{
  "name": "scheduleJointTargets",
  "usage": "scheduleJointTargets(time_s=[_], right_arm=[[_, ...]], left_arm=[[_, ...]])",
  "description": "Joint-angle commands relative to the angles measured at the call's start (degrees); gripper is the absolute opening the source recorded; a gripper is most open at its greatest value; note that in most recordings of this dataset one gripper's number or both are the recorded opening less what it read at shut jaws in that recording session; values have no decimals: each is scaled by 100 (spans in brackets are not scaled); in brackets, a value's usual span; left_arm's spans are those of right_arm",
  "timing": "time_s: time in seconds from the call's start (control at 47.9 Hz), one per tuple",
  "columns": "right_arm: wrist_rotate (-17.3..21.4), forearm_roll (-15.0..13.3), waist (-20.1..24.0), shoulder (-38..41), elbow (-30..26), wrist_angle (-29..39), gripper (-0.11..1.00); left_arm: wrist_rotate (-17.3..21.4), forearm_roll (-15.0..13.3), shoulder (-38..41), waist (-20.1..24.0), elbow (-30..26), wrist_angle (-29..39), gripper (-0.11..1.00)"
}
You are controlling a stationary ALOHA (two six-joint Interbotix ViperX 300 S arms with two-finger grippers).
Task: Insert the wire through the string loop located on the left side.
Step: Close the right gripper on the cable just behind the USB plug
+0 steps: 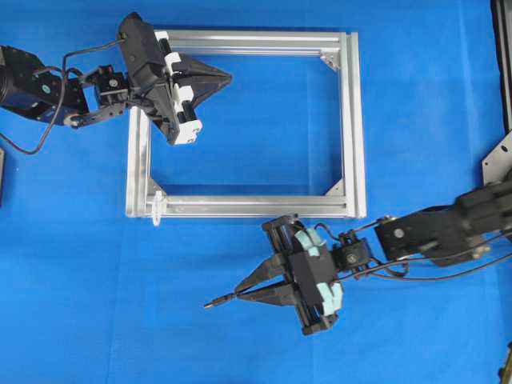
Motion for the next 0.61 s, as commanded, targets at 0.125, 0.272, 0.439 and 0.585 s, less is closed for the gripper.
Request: scheduleJointTargets(time_s=[0.125,0.272,0.439,0.585], right_arm=[[9,9,-26,-422,-88,325,3],[18,18,-26,-413,-79,360,3],[18,18,-26,-413,-79,360,2],[18,18,-26,-422,-79,360,2]], left_arm=[[0,18,-176,-9,-70,-26,0],[0,9,-176,-9,-70,-26,0],[0,18,-167,-9,-70,-26,0],[0,9,-167,-9,-79,-26,0]])
